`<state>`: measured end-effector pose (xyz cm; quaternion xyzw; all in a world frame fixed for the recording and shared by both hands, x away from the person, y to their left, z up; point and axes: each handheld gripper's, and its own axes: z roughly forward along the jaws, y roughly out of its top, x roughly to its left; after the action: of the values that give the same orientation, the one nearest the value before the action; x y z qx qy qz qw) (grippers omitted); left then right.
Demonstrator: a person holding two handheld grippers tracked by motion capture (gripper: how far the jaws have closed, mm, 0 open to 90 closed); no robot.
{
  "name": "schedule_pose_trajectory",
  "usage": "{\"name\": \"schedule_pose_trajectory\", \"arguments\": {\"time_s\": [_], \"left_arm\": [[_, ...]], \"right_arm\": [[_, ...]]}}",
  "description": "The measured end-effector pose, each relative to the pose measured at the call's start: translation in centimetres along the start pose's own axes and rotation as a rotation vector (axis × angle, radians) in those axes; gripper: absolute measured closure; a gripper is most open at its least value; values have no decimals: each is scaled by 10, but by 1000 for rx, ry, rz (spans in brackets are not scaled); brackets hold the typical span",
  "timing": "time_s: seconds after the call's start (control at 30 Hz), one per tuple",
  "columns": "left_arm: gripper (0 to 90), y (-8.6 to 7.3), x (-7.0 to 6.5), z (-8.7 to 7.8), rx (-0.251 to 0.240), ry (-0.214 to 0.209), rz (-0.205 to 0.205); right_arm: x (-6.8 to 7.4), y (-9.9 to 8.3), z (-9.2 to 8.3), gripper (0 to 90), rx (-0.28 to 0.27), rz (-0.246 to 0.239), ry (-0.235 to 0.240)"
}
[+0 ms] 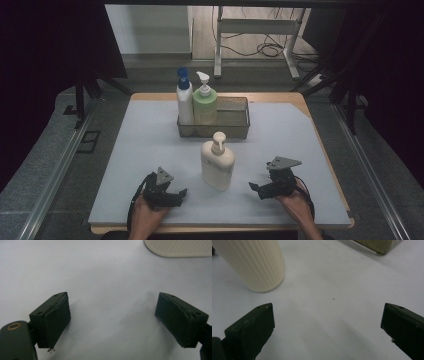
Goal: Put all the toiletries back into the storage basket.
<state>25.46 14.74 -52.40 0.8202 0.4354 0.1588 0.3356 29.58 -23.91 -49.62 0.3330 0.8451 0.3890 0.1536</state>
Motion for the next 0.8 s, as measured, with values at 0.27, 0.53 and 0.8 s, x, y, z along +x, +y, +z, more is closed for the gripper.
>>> {"name": "schedule_pose_trajectory", "arguments": {"time_s": [0.27, 0.53, 0.8], "left_arm": [[122, 0, 0, 0, 0, 1, 1], [122, 0, 0, 0, -4, 2, -2], [122, 0, 0, 0, -3, 2, -2]], "right_arm": [[10, 16, -6, 0, -80, -9, 63], [26, 36, -7, 0, -95, -36, 130], [38, 48, -1, 0, -66, -41, 145]]}}
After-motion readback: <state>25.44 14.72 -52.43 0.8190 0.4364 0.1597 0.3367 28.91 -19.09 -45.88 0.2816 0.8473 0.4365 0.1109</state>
